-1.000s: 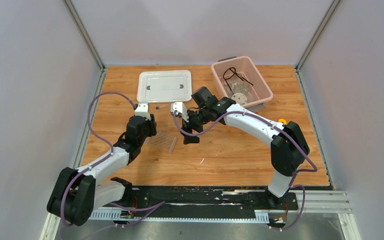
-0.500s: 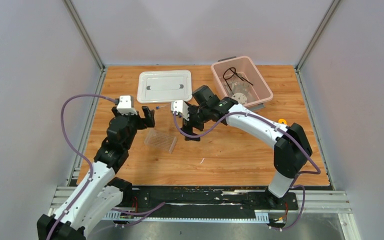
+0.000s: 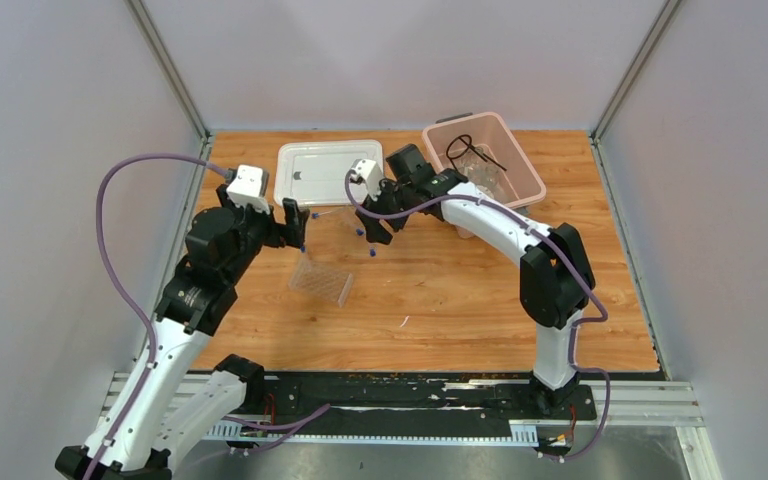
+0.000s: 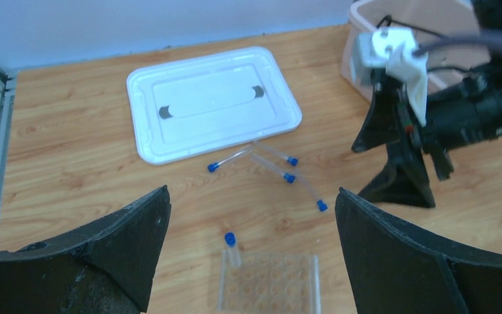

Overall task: Organize the chemistry lab equipment
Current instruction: Pick up the test tube at the center of the board.

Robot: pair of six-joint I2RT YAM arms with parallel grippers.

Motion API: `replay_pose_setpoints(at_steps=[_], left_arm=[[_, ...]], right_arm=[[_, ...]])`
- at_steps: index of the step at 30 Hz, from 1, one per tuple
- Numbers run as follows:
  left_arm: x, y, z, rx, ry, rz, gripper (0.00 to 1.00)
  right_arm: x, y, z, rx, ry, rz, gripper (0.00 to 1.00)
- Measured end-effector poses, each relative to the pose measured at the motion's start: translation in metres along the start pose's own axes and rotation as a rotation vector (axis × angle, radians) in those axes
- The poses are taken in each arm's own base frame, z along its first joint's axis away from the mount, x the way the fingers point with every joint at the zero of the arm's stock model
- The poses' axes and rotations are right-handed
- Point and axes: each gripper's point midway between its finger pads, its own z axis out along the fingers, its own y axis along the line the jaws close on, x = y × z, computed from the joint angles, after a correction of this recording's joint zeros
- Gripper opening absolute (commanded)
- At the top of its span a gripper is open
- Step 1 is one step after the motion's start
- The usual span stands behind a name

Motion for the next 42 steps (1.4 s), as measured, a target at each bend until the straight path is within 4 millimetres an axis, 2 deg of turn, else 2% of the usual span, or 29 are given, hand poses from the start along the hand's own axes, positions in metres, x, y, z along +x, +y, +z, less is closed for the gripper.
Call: replay_pose_setpoints(at_steps=[4, 6, 8, 10, 15, 20, 24, 33, 42], left_arm=[[0.030, 0.010, -0.010, -0.028, 0.066, 0.062, 1.00], [0.046, 0.016, -0.016, -0.046, 0.097, 0.081, 1.00], [0.054, 0.020, -0.022, -0.061, 0.107, 0.095, 1.00], [0.052, 0.022, -0.027, -0.067, 0.097, 0.101, 1.00], [0.048, 0.022, -0.030, -0.065, 0.076, 0.108, 1.00], [0.050, 0.019, -0.028, -0.050, 0.088, 0.109, 1.00], [0.050, 0.019, -0.029, -0.045, 0.087, 0.108, 1.00], [0.050, 0.017, -0.029, -0.034, 0.087, 0.108, 1.00], [0.050, 0.016, -0.029, -0.032, 0.088, 0.108, 1.00]], right_arm=[[0.008, -0.012, 0.012, 0.032, 0.011, 0.172, 0.56], [0.013, -0.019, 0.024, 0.059, 0.026, 0.245, 0.54], [0.020, -0.024, 0.037, 0.083, 0.049, 0.319, 0.48], [0.031, -0.028, 0.050, 0.109, 0.078, 0.389, 0.42], [0.052, -0.033, 0.064, 0.162, 0.132, 0.476, 0.42], [0.048, -0.042, 0.068, 0.227, 0.132, 0.492, 0.44], [0.044, -0.038, 0.074, 0.239, 0.131, 0.490, 0.44], [0.053, -0.025, 0.088, 0.223, 0.162, 0.495, 0.41], [0.067, -0.028, 0.098, 0.270, 0.201, 0.489, 0.39]])
